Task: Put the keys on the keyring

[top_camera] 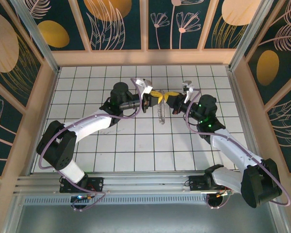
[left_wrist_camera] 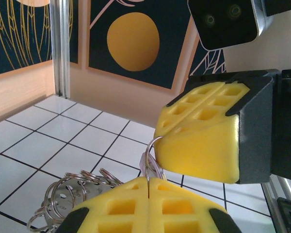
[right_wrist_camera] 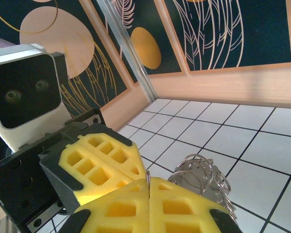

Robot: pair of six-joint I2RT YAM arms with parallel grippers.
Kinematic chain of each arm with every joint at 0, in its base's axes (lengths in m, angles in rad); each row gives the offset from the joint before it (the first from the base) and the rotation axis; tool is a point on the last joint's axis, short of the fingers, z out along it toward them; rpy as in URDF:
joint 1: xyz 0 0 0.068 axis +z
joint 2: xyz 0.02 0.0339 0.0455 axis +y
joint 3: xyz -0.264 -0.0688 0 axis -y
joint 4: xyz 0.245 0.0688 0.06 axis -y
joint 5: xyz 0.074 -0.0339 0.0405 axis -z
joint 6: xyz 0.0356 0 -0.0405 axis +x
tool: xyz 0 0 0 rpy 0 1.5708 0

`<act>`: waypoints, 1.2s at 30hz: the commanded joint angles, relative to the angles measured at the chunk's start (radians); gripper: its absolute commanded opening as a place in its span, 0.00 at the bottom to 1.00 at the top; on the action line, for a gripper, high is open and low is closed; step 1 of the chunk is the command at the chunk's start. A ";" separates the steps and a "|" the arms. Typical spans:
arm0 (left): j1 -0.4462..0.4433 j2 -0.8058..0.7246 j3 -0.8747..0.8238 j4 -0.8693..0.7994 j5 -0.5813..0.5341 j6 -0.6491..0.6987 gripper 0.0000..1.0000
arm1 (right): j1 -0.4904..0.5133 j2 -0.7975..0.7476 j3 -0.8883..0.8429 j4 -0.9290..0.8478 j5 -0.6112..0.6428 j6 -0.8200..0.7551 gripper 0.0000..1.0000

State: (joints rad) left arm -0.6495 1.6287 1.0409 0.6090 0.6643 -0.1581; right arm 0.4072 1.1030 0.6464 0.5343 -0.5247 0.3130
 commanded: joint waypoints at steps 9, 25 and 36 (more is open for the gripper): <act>-0.010 -0.002 0.039 0.059 0.004 0.020 0.00 | 0.008 -0.023 -0.013 -0.001 0.013 -0.029 0.00; -0.016 -0.023 0.019 0.087 0.023 0.042 0.00 | -0.032 0.012 -0.006 -0.023 0.034 -0.024 0.00; -0.016 -0.036 -0.009 0.138 0.013 0.046 0.00 | -0.060 0.017 -0.021 -0.032 -0.039 -0.008 0.00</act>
State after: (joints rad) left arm -0.6540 1.6283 1.0367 0.6422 0.6487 -0.1314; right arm 0.3687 1.1091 0.6388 0.5110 -0.5396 0.2962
